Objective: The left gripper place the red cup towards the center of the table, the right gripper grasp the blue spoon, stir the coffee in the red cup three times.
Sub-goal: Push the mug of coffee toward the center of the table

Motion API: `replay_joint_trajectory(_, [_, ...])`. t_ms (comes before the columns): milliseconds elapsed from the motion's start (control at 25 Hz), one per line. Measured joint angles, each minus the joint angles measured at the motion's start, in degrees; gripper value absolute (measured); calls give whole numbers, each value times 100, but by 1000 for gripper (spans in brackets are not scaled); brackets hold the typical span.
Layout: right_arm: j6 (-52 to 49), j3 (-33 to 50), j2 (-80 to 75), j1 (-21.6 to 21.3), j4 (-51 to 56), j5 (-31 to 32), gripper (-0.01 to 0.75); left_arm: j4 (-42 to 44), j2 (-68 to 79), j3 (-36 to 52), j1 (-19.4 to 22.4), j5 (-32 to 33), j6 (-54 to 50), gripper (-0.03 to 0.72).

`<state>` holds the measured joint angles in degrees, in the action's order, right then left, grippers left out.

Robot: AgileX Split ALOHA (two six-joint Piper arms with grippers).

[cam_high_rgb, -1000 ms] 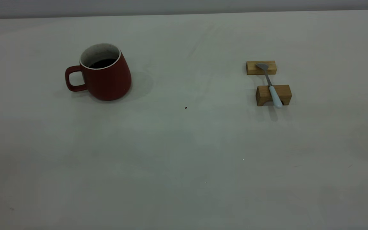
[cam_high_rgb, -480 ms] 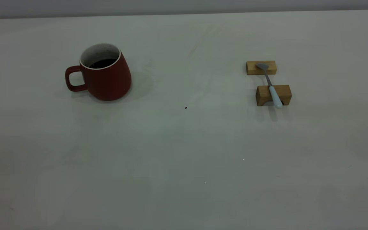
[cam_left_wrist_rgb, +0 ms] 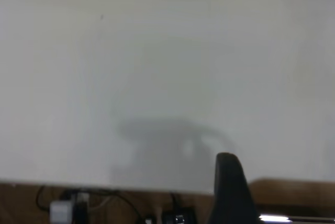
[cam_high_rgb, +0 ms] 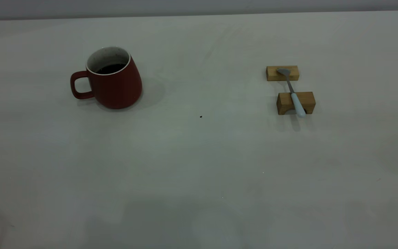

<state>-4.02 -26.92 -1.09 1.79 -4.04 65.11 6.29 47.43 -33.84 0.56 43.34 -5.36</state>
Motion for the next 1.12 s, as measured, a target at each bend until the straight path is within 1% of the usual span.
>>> replay_joint_trajectory(120, [0,0,0,0,0,0,435,2,1022,-147,0,-821,166,551])
replay_joint_trajectory(240, [0,0,0,0,0,0,435,2,1972,-446,0,-1417,709,551])
replay_joint_trajectory(400, [0,0,0,0,0,0,435,2,3212,-1090,0,-1714,1612,551])
replay_joint_trajectory(520, [0,0,0,0,0,0,435,2,4090,-1644,0,-1757,2277,551])
replay_joint_trajectory(640, [0,0,0,0,0,0,435,-55,4964,-2272,-113,-1699,2897,551])
replay_joint_trajectory(800, [0,0,0,0,0,0,435,-117,6049,-3131,-440,-1359,4097,551])
replay_joint_trajectory(920, [0,0,0,0,0,0,435,-177,6765,-3841,-641,-1052,4809,551])
replay_joint_trajectory(1120, [0,0,0,0,0,0,435,-230,7544,-4718,-707,-525,5714,551])
